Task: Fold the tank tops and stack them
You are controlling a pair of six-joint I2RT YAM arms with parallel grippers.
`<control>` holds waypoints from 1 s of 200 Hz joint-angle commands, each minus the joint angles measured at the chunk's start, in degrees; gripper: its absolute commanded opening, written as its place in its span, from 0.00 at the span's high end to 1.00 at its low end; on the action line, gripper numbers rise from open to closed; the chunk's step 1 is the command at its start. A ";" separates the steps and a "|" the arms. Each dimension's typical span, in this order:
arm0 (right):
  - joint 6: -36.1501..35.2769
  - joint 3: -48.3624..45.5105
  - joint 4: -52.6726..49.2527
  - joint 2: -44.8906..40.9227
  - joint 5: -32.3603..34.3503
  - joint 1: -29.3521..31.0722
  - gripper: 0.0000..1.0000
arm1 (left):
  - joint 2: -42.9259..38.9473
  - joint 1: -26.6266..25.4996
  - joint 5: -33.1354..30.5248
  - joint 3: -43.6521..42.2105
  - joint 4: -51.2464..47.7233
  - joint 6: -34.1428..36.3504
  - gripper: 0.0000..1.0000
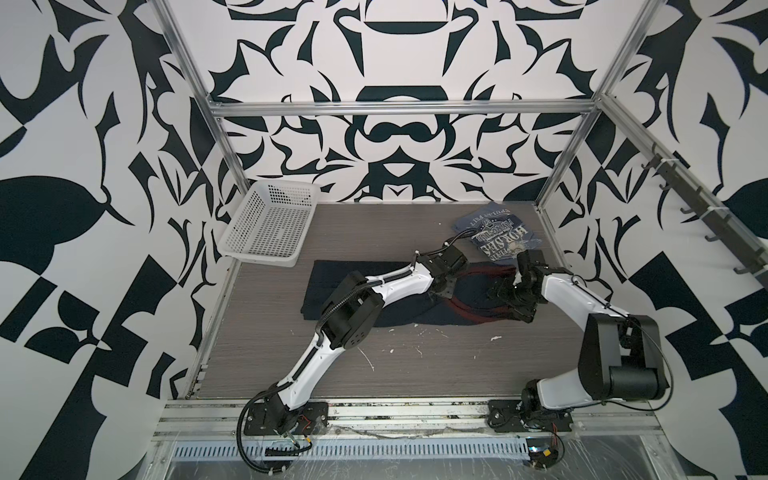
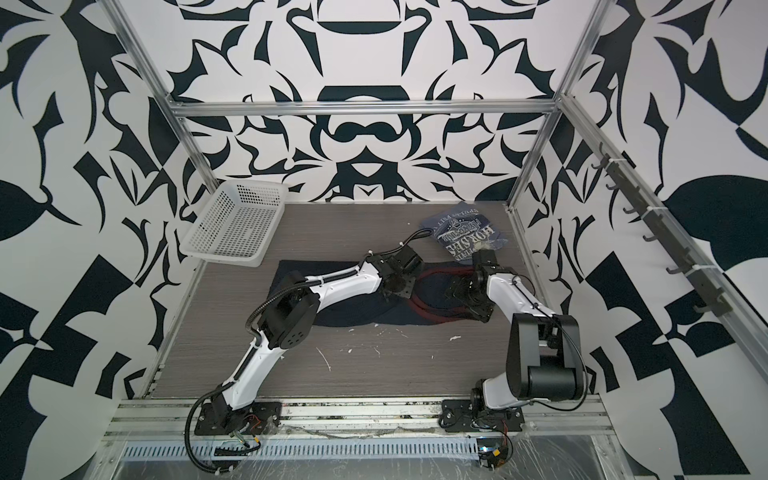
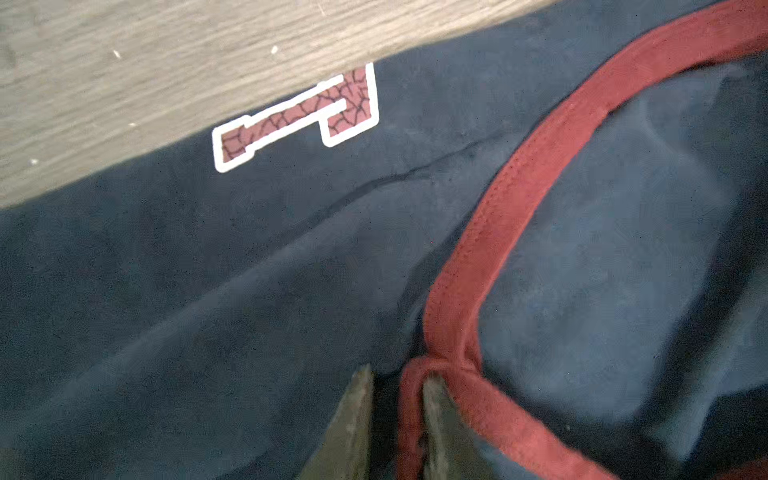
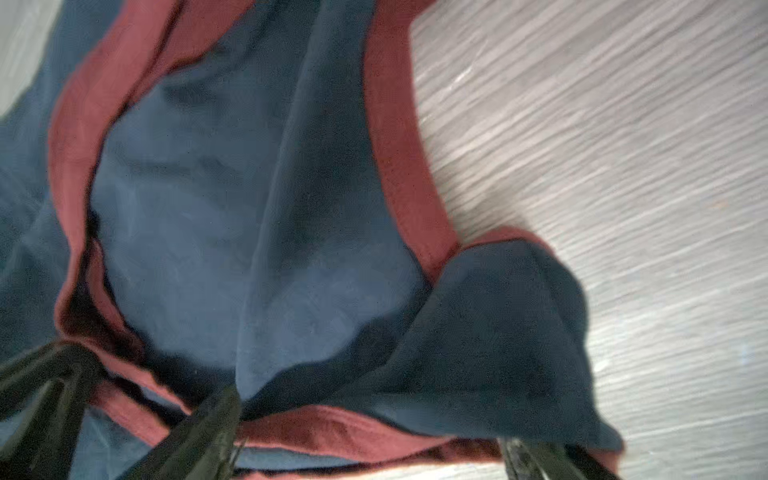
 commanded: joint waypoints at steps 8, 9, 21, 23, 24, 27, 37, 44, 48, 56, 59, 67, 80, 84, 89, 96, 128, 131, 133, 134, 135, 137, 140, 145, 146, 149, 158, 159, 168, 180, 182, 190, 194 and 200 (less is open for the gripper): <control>-0.59 3.29 2.19 2.91 0.93 -1.11 0.07 | 1.57 0.41 -0.28 0.16 0.20 -0.51 0.74; -0.66 3.40 2.22 3.02 0.94 -1.10 0.07 | 1.55 0.38 -0.26 0.19 0.20 -0.56 0.74; -1.04 4.50 2.68 5.10 1.08 -1.22 0.09 | 1.71 0.36 -0.32 0.21 0.20 -0.51 0.72; -1.06 4.65 2.71 5.41 0.98 -1.21 0.09 | 1.71 0.36 -0.27 0.14 0.20 -0.56 0.72; -1.06 4.74 2.74 5.63 0.96 -1.24 0.09 | 1.71 0.36 -0.30 0.17 0.20 -0.53 0.72; -1.13 5.01 2.77 6.17 0.95 -1.23 0.09 | 1.66 0.36 -0.31 0.18 0.20 -0.56 0.72; -1.15 5.67 2.94 7.78 1.11 -1.18 0.09 | 1.54 0.41 -0.38 0.00 0.24 -0.51 0.69; -1.16 6.01 3.09 8.91 1.20 -1.22 0.09 | 1.36 0.36 -0.48 0.01 0.37 -0.51 0.66; -1.23 6.27 2.90 9.64 1.36 -1.20 0.09 | 1.28 0.39 -0.43 -0.04 0.37 -0.51 0.65; -1.46 6.99 2.21 10.91 1.70 -1.25 0.08 | 1.14 0.41 -0.45 0.22 0.38 -0.53 0.63; -1.62 7.27 1.81 11.24 1.92 -1.19 0.08 | 1.10 0.44 -0.48 0.23 0.33 -0.51 0.62; -2.13 7.82 0.86 11.69 2.55 -1.24 0.07 | 0.92 0.52 -0.42 0.46 0.25 -0.47 0.58; -3.08 8.58 -1.19 10.46 4.46 -1.17 0.04 | 0.50 0.58 -0.28 0.93 -0.04 -0.43 0.54; -3.44 8.82 -1.90 9.91 5.10 -1.16 0.04 | 0.37 0.62 -0.22 1.14 -0.13 -0.42 0.52; -3.84 9.03 -2.70 8.92 5.73 -1.16 0.03 | 0.16 0.75 -0.09 1.25 -0.26 -0.42 0.50; -4.36 9.37 -3.82 7.31 6.56 -1.24 0.01 | -0.24 0.88 0.26 1.34 -0.33 -0.55 0.48; -5.64 10.09 -8.04 0.68 7.45 -1.17 0.00 | -2.39 1.48 1.37 1.74 -0.24 -0.56 0.33; -5.70 10.03 -8.19 0.19 7.53 -1.19 0.00 | -2.56 1.57 1.63 1.78 -0.28 -0.52 0.32; -5.72 9.97 -8.27 -0.18 7.58 -1.16 0.00 | -2.70 1.63 1.82 1.83 -0.32 -0.51 0.31; -5.72 9.90 -8.29 -0.38 7.60 -1.12 0.00 | -2.78 1.66 1.93 1.90 -0.32 -0.51 0.31; -5.68 9.87 -8.29 -0.52 7.57 -1.15 0.00 | -2.82 1.67 2.03 1.98 -0.33 -0.51 0.30; -5.71 9.73 -8.26 -0.82 7.55 -1.19 0.00 | -2.96 1.72 2.25 1.97 -0.33 -0.51 0.30; -5.72 9.59 -8.36 -1.37 7.40 -1.17 0.00 | -3.19 1.81 2.63 1.95 -0.25 -0.56 0.29; -5.72 9.45 -8.58 -1.90 7.24 -1.17 0.00 | -3.51 1.98 3.13 1.84 -0.16 -0.64 0.27; -5.75 9.43 -8.68 -2.03 7.20 -1.15 0.00 | -3.58 2.01 3.24 1.90 -0.16 -0.66 0.26; -5.80 9.36 -8.79 -2.23 7.23 -1.17 0.00 | -3.83 2.09 3.68 1.85 -0.09 -0.73 0.25; -6.12 9.22 -9.46 -2.85 6.98 -1.16 0.00 | -4.48 2.54 5.27 1.68 0.09 -0.99 0.22; -6.19 9.17 -9.49 -2.94 6.91 -1.12 0.00 | -4.51 2.59 5.45 1.65 0.14 -1.01 0.22; -6.36 8.99 -9.96 -3.40 6.14 -1.17 0.00 | -5.24 3.11 7.27 1.30 0.50 -1.42 0.20; -6.60 8.46 -9.98 -4.31 4.59 -1.12 0.00 | -6.55 3.86 9.67 0.14 1.57 -1.95 0.17; -6.67 8.37 -9.97 -4.50 4.21 -1.16 0.00 | -6.86 3.98 10.12 -0.12 1.73 -1.99 0.17; -6.78 8.04 -9.89 -5.25 2.96 -1.12 0.00 | -8.00 4.50 11.98 -1.18 2.65 -2.30 0.16; -6.82 7.84 -9.72 -5.68 2.21 -1.15 0.00 | -8.65 4.78 12.71 -1.81 3.09 -2.55 0.16; -6.84 7.40 -9.26 -6.44 0.90 -1.12 0.00 | -9.64 5.20 13.81 -2.99 3.91 -2.78 0.16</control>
